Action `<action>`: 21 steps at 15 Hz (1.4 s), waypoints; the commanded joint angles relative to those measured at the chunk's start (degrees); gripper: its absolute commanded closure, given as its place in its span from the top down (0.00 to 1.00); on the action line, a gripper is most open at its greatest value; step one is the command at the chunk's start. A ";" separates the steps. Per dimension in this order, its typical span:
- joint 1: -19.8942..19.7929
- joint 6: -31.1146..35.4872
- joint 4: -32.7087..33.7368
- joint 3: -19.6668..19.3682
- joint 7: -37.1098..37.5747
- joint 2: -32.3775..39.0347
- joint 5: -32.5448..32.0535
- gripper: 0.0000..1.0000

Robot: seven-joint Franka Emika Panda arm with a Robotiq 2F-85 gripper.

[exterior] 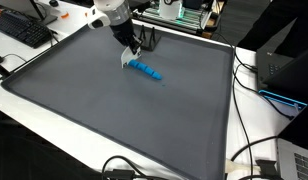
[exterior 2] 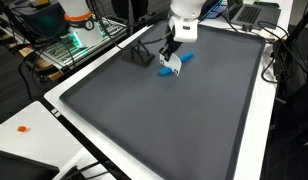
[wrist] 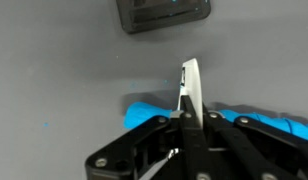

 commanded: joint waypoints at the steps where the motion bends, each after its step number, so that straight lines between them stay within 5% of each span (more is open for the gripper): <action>1: -0.72 1.21 -1.07 0.85 -1.22 0.09 1.72 0.01; 21: -1.17 -2.19 -2.80 0.63 -1.02 -2.29 2.87 0.01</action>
